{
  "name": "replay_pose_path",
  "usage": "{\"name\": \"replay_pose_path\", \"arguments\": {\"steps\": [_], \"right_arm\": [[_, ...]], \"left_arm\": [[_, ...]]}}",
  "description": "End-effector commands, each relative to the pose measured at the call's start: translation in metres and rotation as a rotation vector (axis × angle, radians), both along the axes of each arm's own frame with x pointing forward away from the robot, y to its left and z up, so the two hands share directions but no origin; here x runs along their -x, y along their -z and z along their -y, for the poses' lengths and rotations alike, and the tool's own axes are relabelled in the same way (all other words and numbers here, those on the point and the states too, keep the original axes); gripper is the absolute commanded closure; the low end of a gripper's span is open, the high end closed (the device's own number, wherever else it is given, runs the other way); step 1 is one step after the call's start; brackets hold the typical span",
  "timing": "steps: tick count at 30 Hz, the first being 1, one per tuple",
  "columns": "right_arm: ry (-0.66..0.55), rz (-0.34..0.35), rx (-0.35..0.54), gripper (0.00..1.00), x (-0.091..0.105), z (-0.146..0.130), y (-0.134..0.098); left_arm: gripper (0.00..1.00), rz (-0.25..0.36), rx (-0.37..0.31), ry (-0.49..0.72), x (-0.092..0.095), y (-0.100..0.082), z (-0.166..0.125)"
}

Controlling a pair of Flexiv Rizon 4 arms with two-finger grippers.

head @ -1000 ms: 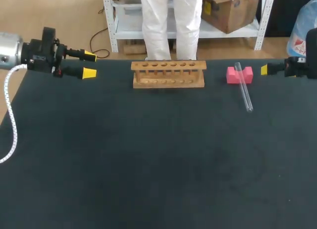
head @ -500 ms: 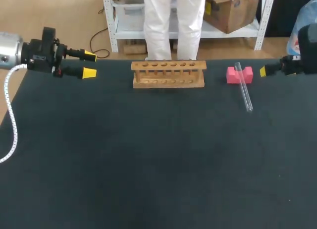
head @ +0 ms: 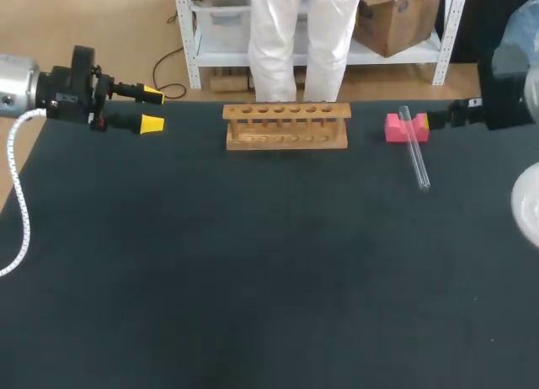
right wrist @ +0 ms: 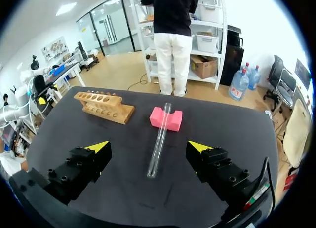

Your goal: Grasp the test tube, adjust it, and insert it.

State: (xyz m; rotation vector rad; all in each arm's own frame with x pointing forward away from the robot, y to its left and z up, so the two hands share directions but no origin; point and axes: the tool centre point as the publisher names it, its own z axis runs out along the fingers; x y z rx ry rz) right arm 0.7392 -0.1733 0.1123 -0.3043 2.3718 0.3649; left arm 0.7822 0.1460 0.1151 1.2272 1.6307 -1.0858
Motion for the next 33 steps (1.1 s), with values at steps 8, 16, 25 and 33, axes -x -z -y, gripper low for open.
{"name": "replay_pose_path", "arguments": {"steps": [8,16,25,33], "right_arm": [[0.204,0.145,0.192,0.0,-0.009,-0.005,0.027],[0.183,0.148,0.193,0.0,-0.019,-0.005,0.047],[0.118,0.128,0.16,0.0,-0.033,-0.012,0.067],[0.087,0.107,0.138,0.0,-0.042,-0.017,0.083]], "left_arm": [[0.0,0.003,0.003,0.001,0.0,0.001,0.0],[0.0,0.003,0.003,0.001,0.0,0.001,0.0],[0.0,0.003,0.003,0.001,0.0,0.001,0.0],[0.0,0.003,0.003,0.001,0.0,0.001,0.0]]}}
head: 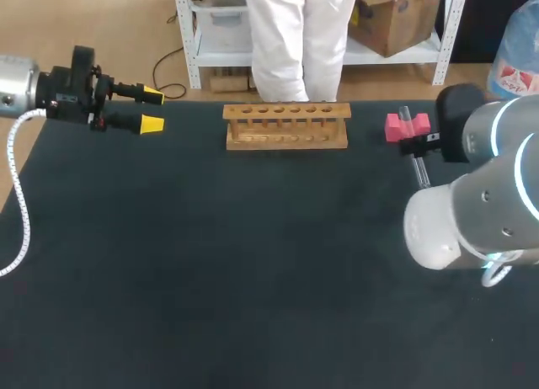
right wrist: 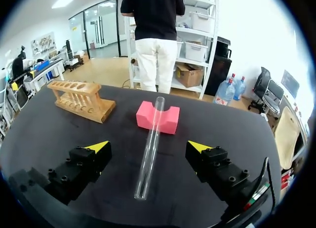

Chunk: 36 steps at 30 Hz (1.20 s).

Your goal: Grasp the test tube, adjust it, and insert it.

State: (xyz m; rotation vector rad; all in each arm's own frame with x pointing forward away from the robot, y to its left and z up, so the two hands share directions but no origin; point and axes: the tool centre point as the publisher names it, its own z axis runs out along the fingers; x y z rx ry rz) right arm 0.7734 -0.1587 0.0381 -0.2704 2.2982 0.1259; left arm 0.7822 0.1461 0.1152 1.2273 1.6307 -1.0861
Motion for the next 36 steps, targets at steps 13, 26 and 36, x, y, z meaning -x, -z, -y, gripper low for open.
{"name": "replay_pose_path", "arguments": {"steps": [13,26,36], "right_arm": [[-0.024,-0.067,-0.031,0.0,-0.019,-0.008,0.039],[0.007,-0.1,-0.031,0.0,-0.024,-0.001,0.052],[0.019,-0.113,-0.013,0.53,-0.025,0.001,0.054]], "left_arm": [[0.0,0.003,0.002,0.0,0.0,0.001,0.0],[0.0,0.003,0.002,0.0,0.0,0.001,0.0],[0.0,0.003,0.002,0.0,0.0,0.001,0.0]]}}
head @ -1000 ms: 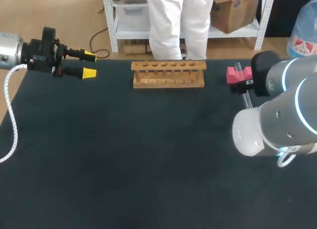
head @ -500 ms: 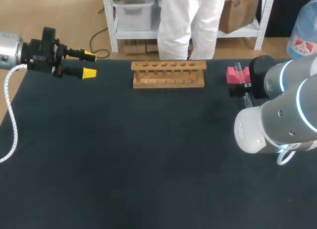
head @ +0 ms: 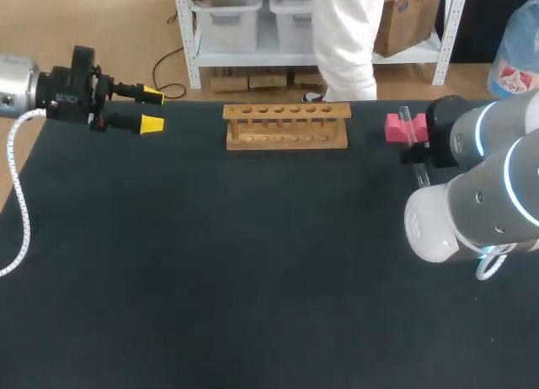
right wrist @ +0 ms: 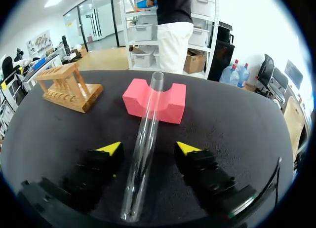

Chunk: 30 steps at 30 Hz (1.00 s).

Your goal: Grasp the test tube, adjust it, and insert it.

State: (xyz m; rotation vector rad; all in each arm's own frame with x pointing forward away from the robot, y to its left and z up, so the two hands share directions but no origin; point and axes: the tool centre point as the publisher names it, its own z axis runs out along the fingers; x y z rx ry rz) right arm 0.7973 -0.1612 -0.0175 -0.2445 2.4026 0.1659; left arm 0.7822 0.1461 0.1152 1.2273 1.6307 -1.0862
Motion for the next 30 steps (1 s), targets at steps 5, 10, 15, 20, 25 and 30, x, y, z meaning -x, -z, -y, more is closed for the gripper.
{"name": "replay_pose_path", "arguments": {"steps": [5,10,15,20,25,30], "right_arm": [[0.012,-0.014,0.021,0.55,-0.001,-0.002,-0.001],[0.02,-0.016,0.031,0.61,-0.001,-0.002,-0.002],[0.022,-0.022,0.033,0.74,-0.001,-0.003,-0.002],[0.034,-0.026,0.038,0.81,0.0,-0.003,-0.003],[0.062,-0.025,0.043,1.0,0.001,-0.001,-0.006],[0.093,-0.014,0.042,1.0,0.005,0.001,-0.013]], "left_arm": [[0.0,0.003,0.002,0.0,0.0,0.001,0.0],[0.0,0.003,0.002,0.0,0.0,0.001,0.0],[0.0,0.003,0.002,0.0,0.0,0.001,0.0],[0.0,0.003,0.002,0.0,0.0,0.001,0.0],[0.0,0.003,0.002,0.0,0.0,0.001,0.0],[0.0,0.003,0.002,0.0,0.0,0.001,0.0]]}}
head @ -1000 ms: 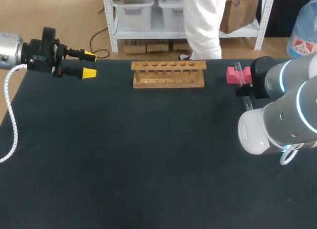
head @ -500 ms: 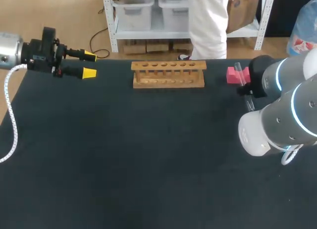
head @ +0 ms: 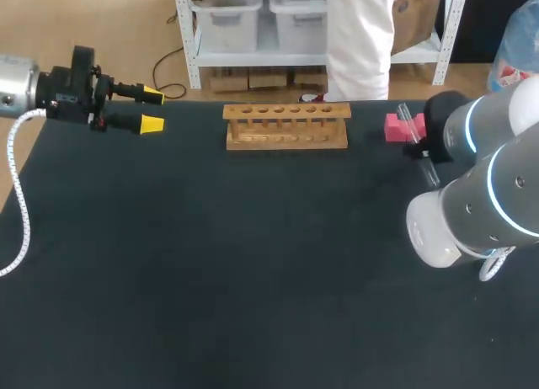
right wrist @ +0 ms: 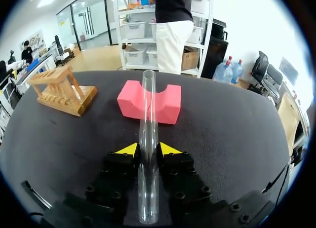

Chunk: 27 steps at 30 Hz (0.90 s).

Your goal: Grasp the test tube, adjust it, and insert it.

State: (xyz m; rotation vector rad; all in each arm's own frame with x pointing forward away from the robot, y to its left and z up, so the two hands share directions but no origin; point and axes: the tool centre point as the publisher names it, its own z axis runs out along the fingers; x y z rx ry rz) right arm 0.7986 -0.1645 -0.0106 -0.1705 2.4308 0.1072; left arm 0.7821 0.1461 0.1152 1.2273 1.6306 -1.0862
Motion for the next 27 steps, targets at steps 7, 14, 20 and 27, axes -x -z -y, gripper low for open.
{"name": "replay_pose_path", "arguments": {"steps": [7,14,20,27], "right_arm": [[0.062,0.032,0.01,1.0,0.017,-0.006,-0.03],[0.09,0.062,0.008,1.0,0.035,-0.023,-0.059],[0.093,0.106,-0.01,1.0,0.044,-0.051,-0.081],[0.043,0.146,-0.053,1.0,0.04,-0.091,-0.093]], "left_arm": [[0.0,0.003,0.002,0.0,0.0,0.001,0.0],[0.0,0.003,0.002,0.0,0.0,0.001,0.0],[0.0,0.003,0.002,0.0,0.0,0.001,0.0],[0.0,0.003,0.002,0.0,0.0,0.001,0.0]]}}
